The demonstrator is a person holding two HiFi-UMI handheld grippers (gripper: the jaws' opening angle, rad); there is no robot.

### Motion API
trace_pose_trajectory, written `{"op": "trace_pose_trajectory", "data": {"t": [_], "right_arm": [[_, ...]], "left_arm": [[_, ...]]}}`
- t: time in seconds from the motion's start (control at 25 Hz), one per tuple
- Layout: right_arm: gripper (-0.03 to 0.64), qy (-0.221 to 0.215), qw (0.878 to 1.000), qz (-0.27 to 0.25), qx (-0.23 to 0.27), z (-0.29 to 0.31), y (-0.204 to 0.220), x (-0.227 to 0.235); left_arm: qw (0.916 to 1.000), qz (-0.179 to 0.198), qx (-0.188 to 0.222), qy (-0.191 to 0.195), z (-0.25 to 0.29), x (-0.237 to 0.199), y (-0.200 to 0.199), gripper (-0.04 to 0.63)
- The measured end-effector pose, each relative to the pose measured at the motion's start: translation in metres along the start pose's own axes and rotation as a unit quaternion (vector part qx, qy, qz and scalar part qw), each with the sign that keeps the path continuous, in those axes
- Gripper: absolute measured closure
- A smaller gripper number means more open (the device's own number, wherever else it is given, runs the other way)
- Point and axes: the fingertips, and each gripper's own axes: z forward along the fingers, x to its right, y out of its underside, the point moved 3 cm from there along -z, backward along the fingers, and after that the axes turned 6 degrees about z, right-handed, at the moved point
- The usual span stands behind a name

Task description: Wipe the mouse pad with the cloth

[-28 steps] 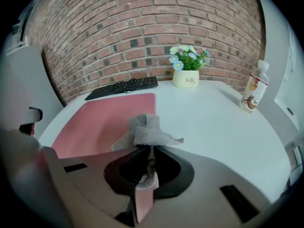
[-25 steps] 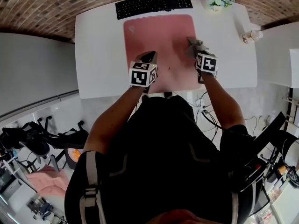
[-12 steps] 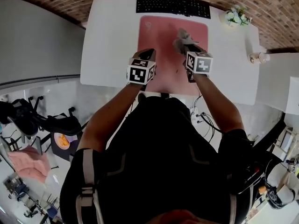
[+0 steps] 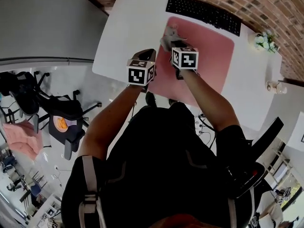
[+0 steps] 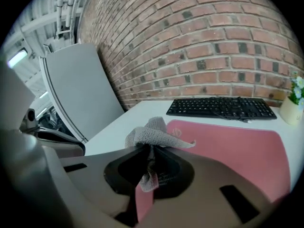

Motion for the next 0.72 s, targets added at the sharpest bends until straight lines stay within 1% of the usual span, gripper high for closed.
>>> {"op": "trace_pose_trajectory", "data": {"t": [0.16,0.28,0.48,0.72], "right_arm": [[0.583,-0.004,1.000,0.008,-0.028,0.032,0.009,0.000],[0.584,0.021,0.999,0.011,-0.043,0.043,0.015,0.015],[0.584,0.043,0.998,0.025,-0.043,0.042,0.015,0.041],[0.583,0.066,0.996,0.042,-0.035,0.026,0.017,0.073]], "left_arm": [[0.9999,-0.006,-0.007,-0.011,0.002,-0.008,0.004,0.592],[0.9998,-0.009,-0.012,-0.012,0.003,-0.010,0.006,0.592],[0.9999,-0.007,-0.013,-0.005,0.013,-0.004,0.003,0.592],[0.9996,0.001,-0.014,0.023,0.033,0.019,-0.007,0.592]]}}
